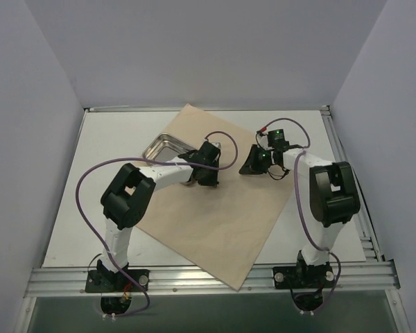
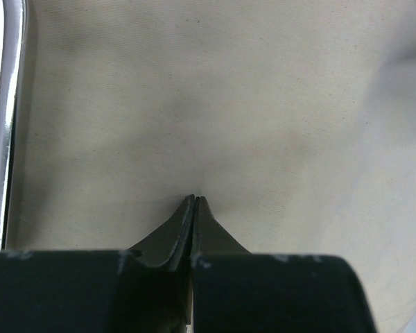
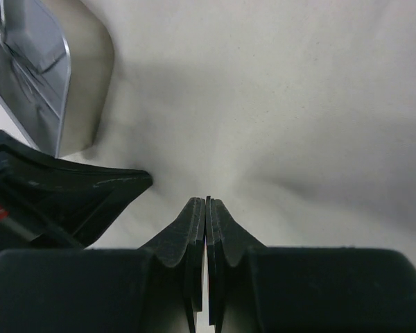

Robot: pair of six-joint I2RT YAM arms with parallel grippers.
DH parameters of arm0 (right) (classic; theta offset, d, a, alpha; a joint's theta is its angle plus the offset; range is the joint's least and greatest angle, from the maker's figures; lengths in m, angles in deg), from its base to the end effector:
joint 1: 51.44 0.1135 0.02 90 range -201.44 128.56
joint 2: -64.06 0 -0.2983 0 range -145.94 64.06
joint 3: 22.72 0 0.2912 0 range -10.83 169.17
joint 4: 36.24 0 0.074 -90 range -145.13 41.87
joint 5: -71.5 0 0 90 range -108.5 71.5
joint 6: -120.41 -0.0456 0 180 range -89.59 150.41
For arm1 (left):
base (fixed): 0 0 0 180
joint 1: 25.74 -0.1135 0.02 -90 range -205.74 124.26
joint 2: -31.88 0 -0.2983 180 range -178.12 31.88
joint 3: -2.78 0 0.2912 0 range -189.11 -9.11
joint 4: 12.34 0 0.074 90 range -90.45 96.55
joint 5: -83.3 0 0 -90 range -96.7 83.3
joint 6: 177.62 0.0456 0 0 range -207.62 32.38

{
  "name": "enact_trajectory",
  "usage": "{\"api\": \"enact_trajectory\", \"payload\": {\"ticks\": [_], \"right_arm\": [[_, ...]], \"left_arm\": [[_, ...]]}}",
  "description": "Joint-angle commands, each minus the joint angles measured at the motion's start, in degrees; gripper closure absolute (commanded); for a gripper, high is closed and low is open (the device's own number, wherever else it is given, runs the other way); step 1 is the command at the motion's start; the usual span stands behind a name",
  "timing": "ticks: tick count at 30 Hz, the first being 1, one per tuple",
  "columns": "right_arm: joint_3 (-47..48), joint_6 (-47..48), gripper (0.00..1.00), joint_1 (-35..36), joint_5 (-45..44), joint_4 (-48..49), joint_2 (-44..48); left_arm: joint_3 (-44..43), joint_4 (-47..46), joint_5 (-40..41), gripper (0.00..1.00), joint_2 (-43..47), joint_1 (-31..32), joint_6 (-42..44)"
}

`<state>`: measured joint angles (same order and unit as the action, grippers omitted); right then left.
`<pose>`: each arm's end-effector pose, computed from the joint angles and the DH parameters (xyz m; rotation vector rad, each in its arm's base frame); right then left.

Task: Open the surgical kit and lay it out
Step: Smooth out the surgical kit at the center of the board.

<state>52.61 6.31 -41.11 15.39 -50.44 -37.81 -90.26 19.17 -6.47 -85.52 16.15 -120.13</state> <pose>0.4151 0.1015 0.2023 -0.0433 2.3274 0.9838 0.3646 -0.3268 0.1592 0.2129 2.6147 -0.4827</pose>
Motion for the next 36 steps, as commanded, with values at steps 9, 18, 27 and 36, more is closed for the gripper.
{"api": "enact_trajectory", "payload": {"ticks": [9,18,27,36], "right_arm": [[-7.4,-2.8,1.0,3.0,3.8,7.2,-6.2],[-16.8,0.1,1.0,2.0,-10.5,-6.6,6.4],[-10.7,-0.3,1.0,7.8,-3.6,-11.2,19.5],[-9.9,-8.8,1.0,21.1,-3.5,5.2,9.9]], "left_arm": [[-0.7,0.5,-0.2,0.98,-1.2,-0.4,-0.3],[-0.2,1.4,0.0,0.98,-1.4,-0.5,-0.4],[0.5,2.4,0.2,0.98,3.0,0.0,0.5],[6.4,3.0,2.9,0.98,9.1,0.2,1.2]]}}
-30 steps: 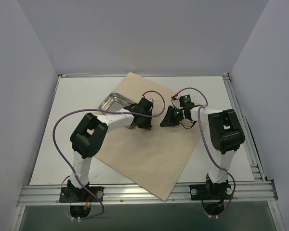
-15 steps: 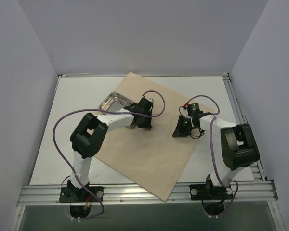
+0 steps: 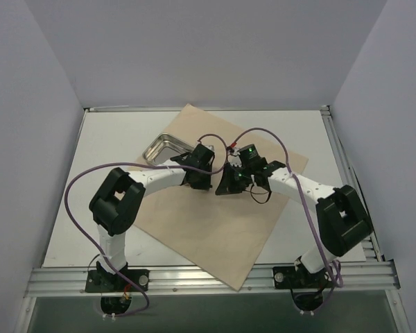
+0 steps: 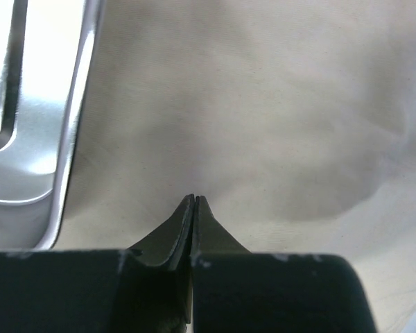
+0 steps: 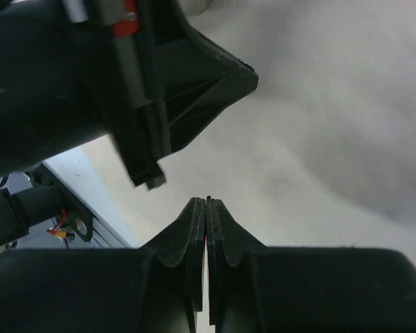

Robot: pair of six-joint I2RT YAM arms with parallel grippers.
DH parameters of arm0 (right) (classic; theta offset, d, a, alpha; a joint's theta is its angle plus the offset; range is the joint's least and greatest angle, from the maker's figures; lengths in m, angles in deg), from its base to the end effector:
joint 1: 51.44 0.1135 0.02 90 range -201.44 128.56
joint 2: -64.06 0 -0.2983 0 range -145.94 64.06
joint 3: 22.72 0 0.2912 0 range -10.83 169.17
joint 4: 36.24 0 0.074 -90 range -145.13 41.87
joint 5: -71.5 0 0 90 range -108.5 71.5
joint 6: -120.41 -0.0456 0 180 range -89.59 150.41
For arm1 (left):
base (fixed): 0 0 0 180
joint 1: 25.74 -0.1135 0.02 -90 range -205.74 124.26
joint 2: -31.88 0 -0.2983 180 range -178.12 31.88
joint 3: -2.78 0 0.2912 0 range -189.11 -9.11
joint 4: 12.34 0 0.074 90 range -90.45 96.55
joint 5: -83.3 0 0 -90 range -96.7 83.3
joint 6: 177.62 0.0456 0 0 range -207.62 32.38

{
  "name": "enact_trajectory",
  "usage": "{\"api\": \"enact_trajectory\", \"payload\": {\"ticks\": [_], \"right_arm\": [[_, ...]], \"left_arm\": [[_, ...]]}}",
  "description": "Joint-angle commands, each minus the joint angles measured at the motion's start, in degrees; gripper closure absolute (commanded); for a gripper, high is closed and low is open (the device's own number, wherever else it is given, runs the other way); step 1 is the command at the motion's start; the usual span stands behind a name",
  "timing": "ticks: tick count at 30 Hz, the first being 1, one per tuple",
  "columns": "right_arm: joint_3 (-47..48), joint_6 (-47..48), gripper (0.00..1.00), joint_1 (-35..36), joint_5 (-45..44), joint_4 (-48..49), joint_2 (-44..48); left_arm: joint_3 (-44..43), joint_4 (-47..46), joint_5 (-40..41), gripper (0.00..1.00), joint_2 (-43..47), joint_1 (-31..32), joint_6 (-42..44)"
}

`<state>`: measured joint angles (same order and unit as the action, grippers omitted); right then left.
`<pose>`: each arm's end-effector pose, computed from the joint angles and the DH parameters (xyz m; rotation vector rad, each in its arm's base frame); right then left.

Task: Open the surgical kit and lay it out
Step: Smooth out the surgical kit at the center of the board.

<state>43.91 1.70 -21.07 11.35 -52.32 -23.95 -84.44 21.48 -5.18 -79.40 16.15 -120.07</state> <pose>0.3086 0.2071 0.2364 -0.3431 2.3444 1.1164 0.3416 -0.3047 0.1715 0.2077 2.6381 -0.4323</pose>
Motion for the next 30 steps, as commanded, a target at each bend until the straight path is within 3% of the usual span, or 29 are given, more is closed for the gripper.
{"api": "enact_trajectory", "payload": {"ticks": [1,11,18,22,30], "right_arm": [[-2.3,-4.9,1.0,1.4,1.0,8.8,-4.8],[-14.6,-11.1,1.0,3.1,4.9,25.0,-9.9],[-28.1,-15.4,1.0,5.1,5.2,27.6,-3.0],[-33.1,-18.2,1.0,9.0,1.9,22.4,4.8],[-33.8,-20.2,1.0,12.5,-4.9,1.3,25.3]], "left_arm": [[0.8,0.7,1.6,0.98,2.9,0.2,1.2],[1.3,-0.1,1.4,0.98,0.1,0.2,1.1],[2.6,-0.9,1.3,0.98,-0.2,0.1,1.1],[2.8,-0.8,1.2,0.98,-0.5,0.0,1.5],[2.8,-0.8,1.2,0.98,0.3,-0.1,1.8]]}}
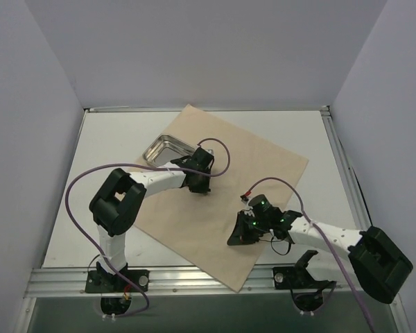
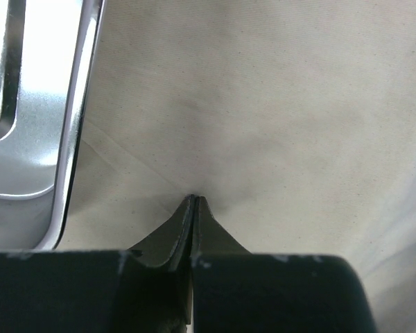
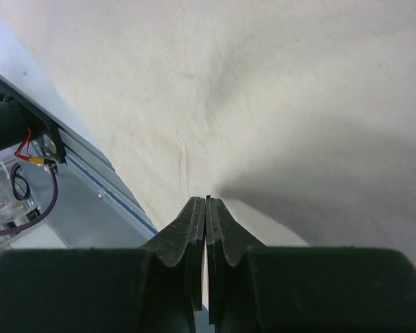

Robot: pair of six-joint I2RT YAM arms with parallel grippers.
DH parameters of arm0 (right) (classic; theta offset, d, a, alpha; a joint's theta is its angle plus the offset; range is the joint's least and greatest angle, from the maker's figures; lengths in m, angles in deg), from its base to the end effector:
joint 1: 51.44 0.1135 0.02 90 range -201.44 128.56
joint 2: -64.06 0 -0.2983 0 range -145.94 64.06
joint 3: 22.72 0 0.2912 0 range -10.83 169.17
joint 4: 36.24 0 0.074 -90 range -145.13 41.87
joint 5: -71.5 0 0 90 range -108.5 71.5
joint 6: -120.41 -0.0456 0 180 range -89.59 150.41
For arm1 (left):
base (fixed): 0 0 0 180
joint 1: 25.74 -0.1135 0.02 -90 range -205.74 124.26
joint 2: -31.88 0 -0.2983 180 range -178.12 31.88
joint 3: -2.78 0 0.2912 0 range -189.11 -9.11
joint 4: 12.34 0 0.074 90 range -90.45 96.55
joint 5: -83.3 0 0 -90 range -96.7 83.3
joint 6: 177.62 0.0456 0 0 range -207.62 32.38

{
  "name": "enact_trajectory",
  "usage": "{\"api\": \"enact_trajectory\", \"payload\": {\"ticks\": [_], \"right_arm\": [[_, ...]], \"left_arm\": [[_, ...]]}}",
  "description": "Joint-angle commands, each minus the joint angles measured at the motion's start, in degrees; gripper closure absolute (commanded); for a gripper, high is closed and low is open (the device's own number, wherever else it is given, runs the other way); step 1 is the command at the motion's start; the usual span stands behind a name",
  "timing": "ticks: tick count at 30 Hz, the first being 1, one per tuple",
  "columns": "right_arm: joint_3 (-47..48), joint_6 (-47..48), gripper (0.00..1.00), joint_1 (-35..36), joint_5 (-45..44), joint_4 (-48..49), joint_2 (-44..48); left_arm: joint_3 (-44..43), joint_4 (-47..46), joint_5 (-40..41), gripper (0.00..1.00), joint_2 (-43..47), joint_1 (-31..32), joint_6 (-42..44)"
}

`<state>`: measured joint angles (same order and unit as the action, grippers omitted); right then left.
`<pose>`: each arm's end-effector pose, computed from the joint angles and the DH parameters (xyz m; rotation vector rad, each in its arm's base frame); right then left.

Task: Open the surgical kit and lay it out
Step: Smooth out the surgical kit at the center of the board.

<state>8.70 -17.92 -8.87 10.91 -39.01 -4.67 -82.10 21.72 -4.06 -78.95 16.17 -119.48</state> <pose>0.1545 0.1724 0.1418 -0.1836 2.5715 1.3200 0.3346 -0.2975 0.1613 0.2175 2.6617 -0.3801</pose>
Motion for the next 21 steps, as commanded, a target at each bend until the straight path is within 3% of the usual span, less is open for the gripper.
{"api": "enact_trajectory", "payload": {"ticks": [1,4,9,13,21], "right_arm": [[2.8,0.3,1.0,0.2,-5.9,-15.9,7.2],[8.9,2.5,1.0,0.0,-7.3,-18.8,7.9],[14.0,4.8,1.0,-0.2,-4.6,-12.4,-0.6],[14.7,5.0,1.0,0.2,0.6,-2.8,-6.5],[11.2,3.0,1.0,3.7,1.2,4.8,-17.0]], "left_arm": [[0.4,-0.7,0.1,0.98,0.3,0.1,1.2],[0.7,0.2,0.5,0.98,3.7,0.5,1.2],[1.7,1.3,-1.0,0.98,10.2,1.2,1.0],[4.8,0.2,-1.8,0.98,12.2,1.3,-0.8],[8.6,-1.4,0.8,0.98,8.2,0.8,-1.1]]}}
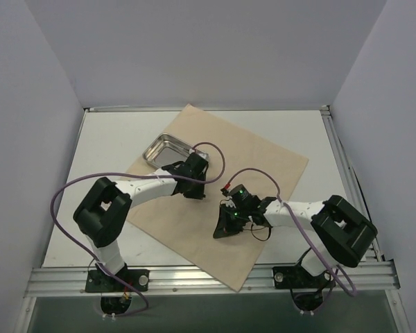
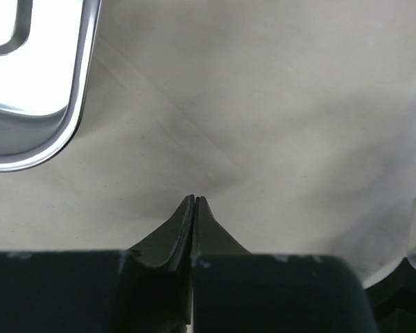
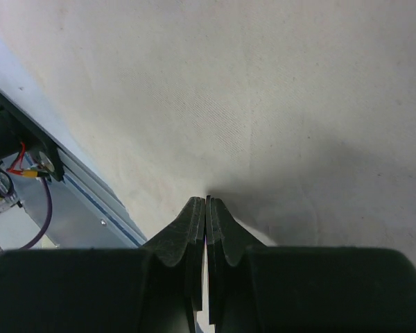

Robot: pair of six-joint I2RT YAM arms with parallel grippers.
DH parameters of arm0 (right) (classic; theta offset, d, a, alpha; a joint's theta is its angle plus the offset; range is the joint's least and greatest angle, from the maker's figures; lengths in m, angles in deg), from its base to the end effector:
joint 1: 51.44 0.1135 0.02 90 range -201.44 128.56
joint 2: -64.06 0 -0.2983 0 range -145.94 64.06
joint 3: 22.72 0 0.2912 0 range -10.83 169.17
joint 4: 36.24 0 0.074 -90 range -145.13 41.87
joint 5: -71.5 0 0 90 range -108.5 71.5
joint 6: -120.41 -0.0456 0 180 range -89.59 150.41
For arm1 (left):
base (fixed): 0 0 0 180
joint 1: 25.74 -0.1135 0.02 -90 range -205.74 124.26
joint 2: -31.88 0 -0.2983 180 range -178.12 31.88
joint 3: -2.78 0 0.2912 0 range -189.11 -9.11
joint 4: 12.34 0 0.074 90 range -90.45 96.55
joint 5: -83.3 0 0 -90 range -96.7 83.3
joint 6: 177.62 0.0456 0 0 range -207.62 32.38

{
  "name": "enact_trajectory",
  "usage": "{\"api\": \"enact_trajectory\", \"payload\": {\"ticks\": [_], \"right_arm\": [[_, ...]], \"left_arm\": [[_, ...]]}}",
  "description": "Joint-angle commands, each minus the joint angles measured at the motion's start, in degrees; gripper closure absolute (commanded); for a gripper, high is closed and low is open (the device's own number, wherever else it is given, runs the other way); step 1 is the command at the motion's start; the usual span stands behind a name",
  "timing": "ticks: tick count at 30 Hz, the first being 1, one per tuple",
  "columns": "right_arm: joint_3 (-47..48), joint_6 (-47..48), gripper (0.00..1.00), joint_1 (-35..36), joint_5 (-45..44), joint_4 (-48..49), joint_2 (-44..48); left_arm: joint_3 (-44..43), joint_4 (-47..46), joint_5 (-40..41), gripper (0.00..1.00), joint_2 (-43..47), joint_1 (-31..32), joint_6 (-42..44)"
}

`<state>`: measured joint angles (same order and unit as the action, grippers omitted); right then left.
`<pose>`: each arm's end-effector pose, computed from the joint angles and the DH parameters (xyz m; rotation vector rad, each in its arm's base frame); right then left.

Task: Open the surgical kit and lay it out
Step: Smooth out the surgical kit at the center of the board.

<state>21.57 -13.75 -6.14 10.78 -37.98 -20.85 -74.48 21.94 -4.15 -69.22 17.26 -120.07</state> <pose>0.1942 0.2280 0.1444 -0.3249 2.5909 1.2874 0.2990 -0.2760 0.1870 0.2264 2.6347 -0.4156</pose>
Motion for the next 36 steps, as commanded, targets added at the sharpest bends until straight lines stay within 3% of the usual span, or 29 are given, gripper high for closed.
{"api": "enact_trajectory", "payload": {"ticks": [1,6,11,14,18,27,30,36], "right_arm": [[-3.9,-1.4,1.0,1.9,0.3,3.5,-0.7],[-11.6,-2.5,1.0,3.4,-2.4,-0.5,4.1],[-16.8,-5.2,1.0,4.3,-5.4,-9.4,16.1],[-15.8,-4.7,1.0,4.1,-6.6,-17.7,22.5],[-8.2,-2.4,1.0,2.1,-6.8,-21.5,24.0],[13.5,9.8,1.0,-6.4,-4.4,-14.0,4.6],[20.0,10.2,1.0,-7.9,-0.9,-8.3,-2.3],[29.9,8.7,1.0,-8.4,8.9,2.7,-16.7]], "left_arm": [[1.4,-2.0,1.0,0.98,-2.2,-0.5,-0.7],[4.2,-3.8,1.1,0.98,-3.7,-2.4,-0.2],[5.5,-4.1,1.1,0.98,-3.7,-4.3,0.6],[5.9,-3.7,0.9,0.98,-1.3,-4.1,0.9],[5.8,-1.0,-0.1,0.98,4.6,-3.7,0.6],[5.5,8.2,2.4,0.98,17.7,-5.3,-0.9],[6.6,9.8,3.5,0.98,19.7,-9.9,-0.3],[11.4,4.1,-12.5,0.98,20.1,-28.0,0.7]]}}
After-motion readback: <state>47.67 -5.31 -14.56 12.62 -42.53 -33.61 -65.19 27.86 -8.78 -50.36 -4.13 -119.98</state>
